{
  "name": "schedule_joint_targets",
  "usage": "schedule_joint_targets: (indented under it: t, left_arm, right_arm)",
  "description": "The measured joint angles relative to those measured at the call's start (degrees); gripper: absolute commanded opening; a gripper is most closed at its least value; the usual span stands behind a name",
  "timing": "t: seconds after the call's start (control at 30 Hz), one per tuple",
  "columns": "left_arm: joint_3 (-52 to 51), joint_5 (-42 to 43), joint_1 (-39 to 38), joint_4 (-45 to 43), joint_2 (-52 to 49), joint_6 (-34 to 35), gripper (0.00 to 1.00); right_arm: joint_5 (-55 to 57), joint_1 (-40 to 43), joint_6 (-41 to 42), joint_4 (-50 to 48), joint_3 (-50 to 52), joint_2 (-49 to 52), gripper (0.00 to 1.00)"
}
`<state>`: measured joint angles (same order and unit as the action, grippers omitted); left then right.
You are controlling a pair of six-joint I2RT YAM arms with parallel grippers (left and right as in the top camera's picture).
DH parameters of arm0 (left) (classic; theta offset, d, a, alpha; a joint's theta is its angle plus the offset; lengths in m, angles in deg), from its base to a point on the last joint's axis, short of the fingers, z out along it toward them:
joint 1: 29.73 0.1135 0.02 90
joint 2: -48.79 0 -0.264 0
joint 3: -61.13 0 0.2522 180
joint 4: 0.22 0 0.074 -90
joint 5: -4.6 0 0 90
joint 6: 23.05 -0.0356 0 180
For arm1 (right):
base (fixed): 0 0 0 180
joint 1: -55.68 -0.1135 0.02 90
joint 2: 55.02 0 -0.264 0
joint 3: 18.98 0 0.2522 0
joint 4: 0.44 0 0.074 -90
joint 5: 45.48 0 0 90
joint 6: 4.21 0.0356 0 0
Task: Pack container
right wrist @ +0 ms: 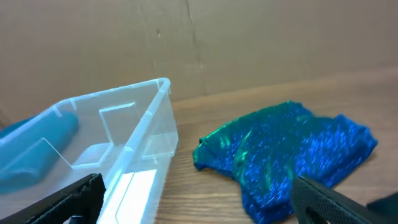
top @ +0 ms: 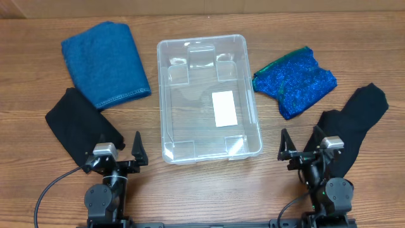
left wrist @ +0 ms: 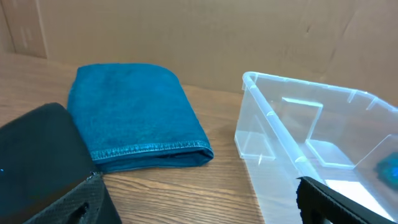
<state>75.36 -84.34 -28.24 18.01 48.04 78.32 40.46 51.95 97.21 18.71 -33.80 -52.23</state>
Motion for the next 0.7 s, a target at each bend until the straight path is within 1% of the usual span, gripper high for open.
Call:
schedule_joint_targets:
  t: [0.07, 0.1, 0.17, 0.23, 0.33, 0.37, 0.4, 0.43, 0.47, 0.53, 0.57, 0.6, 0.63, 0.7]
  left_arm:
    - [1.07, 0.50, 0.00, 2.51, -0.04, 2.12, 1.00]
    - [2.60, 0.61, 0.00, 5.38, -0.26, 2.25, 1.00]
    - [8.44, 0.96, 0.00, 10.40, -3.08, 2.21, 1.00]
    - [17.31, 0.94, 0.00, 12.33, -10.21, 1.79, 1.00]
    - [30.71, 0.87, 0.00, 17.14, -23.39, 0.98, 1.00]
    - [36.89, 0.90, 0.00, 21.42, -29.66, 0.39, 1.00]
    - [43.12, 0.90, 0.00, 25.62, -36.48, -0.22, 1.00]
    - [46.03, 0.90, 0.00, 27.61, -39.82, -0.61, 1.00]
    - [51.56, 0.92, 0.00, 35.67, -44.65, -0.90, 1.00]
    - [63.12, 1.14, 0.00, 45.05, -54.88, -1.29, 1.00]
    - [65.40, 1.25, 0.00, 47.12, -56.72, -1.31, 1.00]
    - [67.93, 1.40, 0.00, 50.10, -58.36, -1.31, 1.00]
    - [70.99, 1.60, 0.00, 51.80, -60.41, -1.31, 1.00]
    - [72.06, 1.79, 0.00, 51.93, -61.33, -1.31, 1.00]
  right_arm:
    - [0.02, 0.00, 3.61, -0.17, 0.00, 1.25, 1.00]
    - [0.24, 0.00, 4.46, -0.15, -0.24, 2.05, 1.00]
    - [1.70, 0.00, 5.55, 0.61, -3.32, 5.38, 1.00]
    - [3.74, 0.02, 5.55, 2.05, -10.38, 10.69, 1.00]
    - [6.16, 0.37, 5.77, 10.19, -26.56, 25.99, 1.00]
    - [6.62, 0.55, 5.86, 12.94, -31.50, 30.77, 1.00]
    - [7.06, 1.16, 5.99, 17.94, -38.69, 37.75, 1.00]
    - [7.26, 1.81, 6.05, 23.02, -43.56, 42.12, 1.00]
    - [7.30, 3.08, 6.08, 28.92, -50.62, 48.76, 1.00]
    - [4.94, 7.17, 4.22, 39.43, -65.44, 62.66, 1.00]
    - [3.04, 9.14, 2.78, 44.87, -70.88, 67.71, 1.00]
    - [1.64, 10.38, 1.90, 47.84, -74.29, 71.21, 1.00]
    - [-0.46, 12.81, 0.31, 49.37, -79.65, 78.27, 1.00]
    - [-1.75, 14.67, -0.79, 48.98, -80.70, 84.26, 1.00]
